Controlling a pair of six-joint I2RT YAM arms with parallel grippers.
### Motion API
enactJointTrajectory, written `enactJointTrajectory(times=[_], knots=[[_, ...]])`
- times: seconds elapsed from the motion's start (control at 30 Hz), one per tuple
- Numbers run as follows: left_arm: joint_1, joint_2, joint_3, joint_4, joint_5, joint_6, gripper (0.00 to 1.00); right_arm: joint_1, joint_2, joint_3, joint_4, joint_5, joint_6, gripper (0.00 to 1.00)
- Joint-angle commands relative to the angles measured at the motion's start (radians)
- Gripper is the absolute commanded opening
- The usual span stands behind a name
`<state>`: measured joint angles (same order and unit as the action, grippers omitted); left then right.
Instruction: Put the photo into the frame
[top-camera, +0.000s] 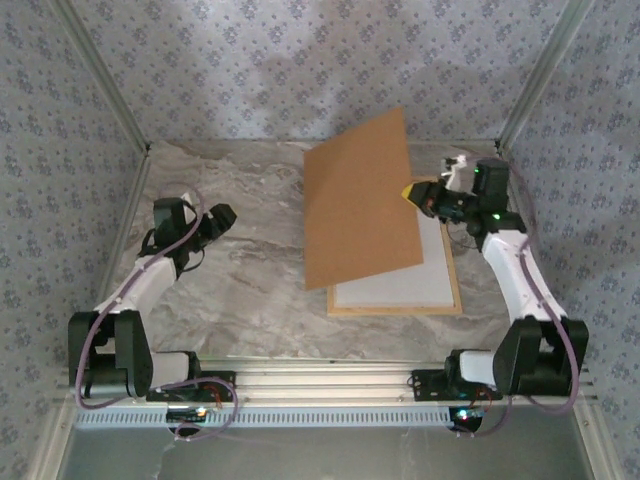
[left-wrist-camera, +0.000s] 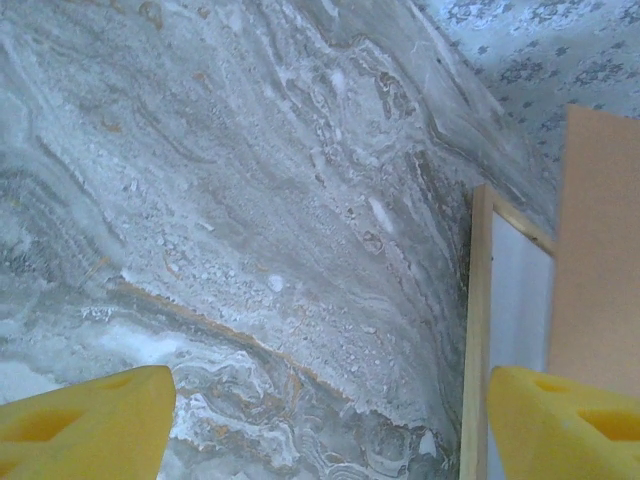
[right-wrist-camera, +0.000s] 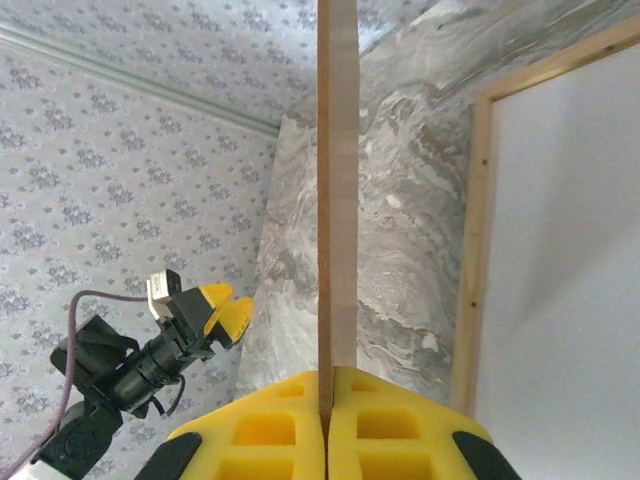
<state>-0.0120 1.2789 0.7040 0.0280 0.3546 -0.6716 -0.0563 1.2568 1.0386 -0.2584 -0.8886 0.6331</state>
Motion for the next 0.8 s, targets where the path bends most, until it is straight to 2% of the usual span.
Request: enactJointTrajectory(times=[0.0, 0.13, 0.23, 0.3, 0.77], knots=[[-0.016, 0.007, -0.007, 0.004, 0.014, -0.015, 0.81, -0.072, -0.08, 0.012, -0.198, -0.083, -0.1, 0.0], [-0.034, 0.034, -0.005, 0.03, 0.039, -0.026, 0.81, -0.141, -0.105, 0.033, -0.26, -0.058, -0.106, 0.0], [-0.036, 0.058, 0.003, 0.033, 0.066, -0.025, 0.81, -0.145, -0.079, 0.106, -0.41, 0.027, -0.204, 0.0], [-0.036, 0.065, 0.004, 0.035, 0.066, -0.022, 0.81, -0.145, -0.057, 0.131, -0.442, 0.033, -0.231, 0.0], [-0.038, 0.082, -0.011, 0.061, 0.07, -0.019, 0.82, -0.144, 0.08, 0.19, -0.4, -0.006, -0.26, 0.0]])
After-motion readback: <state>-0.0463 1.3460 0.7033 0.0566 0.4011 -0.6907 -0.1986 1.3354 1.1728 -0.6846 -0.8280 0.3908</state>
